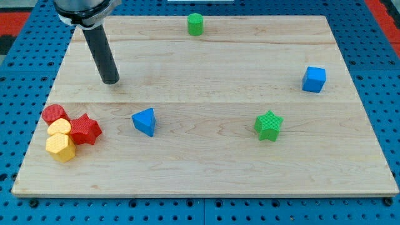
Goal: Move your hand vertically to the top of the blue triangle
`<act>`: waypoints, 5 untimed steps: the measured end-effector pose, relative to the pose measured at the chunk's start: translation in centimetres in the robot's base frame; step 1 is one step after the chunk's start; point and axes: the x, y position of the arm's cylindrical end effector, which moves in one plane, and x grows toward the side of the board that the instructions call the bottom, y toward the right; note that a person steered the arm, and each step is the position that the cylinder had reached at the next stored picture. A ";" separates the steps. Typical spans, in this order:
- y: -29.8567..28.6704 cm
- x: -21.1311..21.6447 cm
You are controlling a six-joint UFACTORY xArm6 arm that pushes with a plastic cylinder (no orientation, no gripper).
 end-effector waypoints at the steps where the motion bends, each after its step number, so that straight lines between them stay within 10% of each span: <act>1: 0.9 0.0; 5: 2.8 0.0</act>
